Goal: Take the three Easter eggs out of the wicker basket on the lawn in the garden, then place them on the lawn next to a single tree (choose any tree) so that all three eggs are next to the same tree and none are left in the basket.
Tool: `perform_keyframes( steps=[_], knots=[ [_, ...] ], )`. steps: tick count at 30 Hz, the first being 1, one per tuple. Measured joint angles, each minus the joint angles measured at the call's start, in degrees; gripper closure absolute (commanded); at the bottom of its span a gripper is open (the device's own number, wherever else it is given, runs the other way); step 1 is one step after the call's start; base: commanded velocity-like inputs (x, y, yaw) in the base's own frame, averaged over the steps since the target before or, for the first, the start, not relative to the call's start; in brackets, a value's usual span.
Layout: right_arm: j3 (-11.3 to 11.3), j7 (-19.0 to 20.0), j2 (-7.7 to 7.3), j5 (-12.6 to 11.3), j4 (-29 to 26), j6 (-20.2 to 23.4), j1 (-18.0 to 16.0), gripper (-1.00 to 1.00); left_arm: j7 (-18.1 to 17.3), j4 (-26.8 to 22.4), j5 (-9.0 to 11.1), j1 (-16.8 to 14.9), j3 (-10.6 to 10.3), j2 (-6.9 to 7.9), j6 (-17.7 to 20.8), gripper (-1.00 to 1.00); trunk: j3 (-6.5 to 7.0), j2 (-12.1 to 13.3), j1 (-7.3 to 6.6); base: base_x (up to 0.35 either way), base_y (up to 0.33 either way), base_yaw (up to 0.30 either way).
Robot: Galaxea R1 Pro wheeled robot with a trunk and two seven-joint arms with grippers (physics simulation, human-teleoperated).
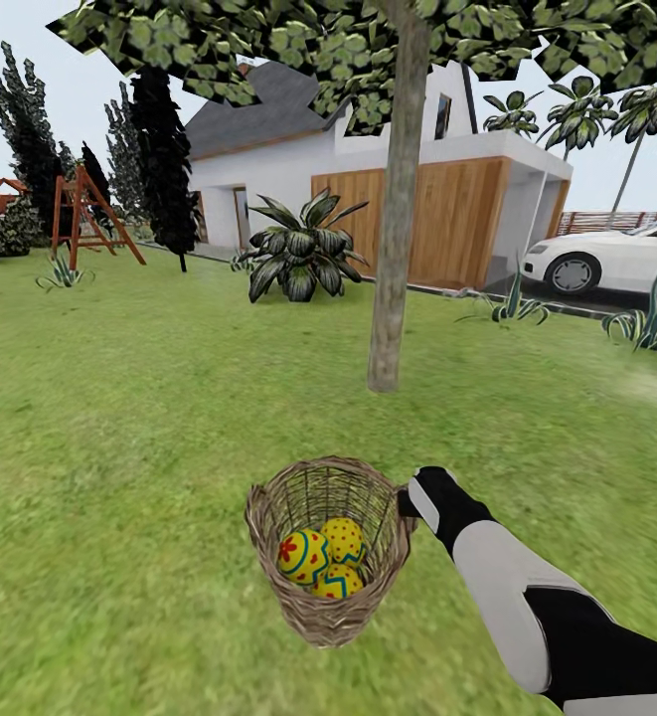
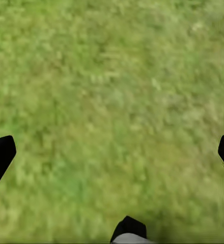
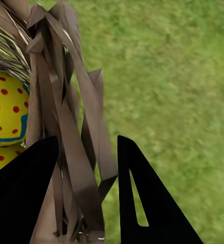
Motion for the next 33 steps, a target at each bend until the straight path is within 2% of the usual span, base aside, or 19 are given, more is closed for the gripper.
perform_keyframes(
  steps=[8, 33],
  knots=[
    [0.02, -0.01, -0.01, 0.08, 0.06, 0.00, 0.00, 1.00, -0.09, 3.70, -0.97, -0.01, -0.05, -1.40, -2.49, -1.00, 0.00, -0.01, -0.03, 0.263, 0.002, 0.000],
    [0.13, 0.00, -0.01, 0.28, 0.07, 0.07, 0.01, 1.00, -0.18, 3.82, -1.07, 0.00, -0.04, -1.46, -2.70, -1.00, 0.04, 0.00, -0.03, 0.324, 0.125, -0.020]
  ],
)
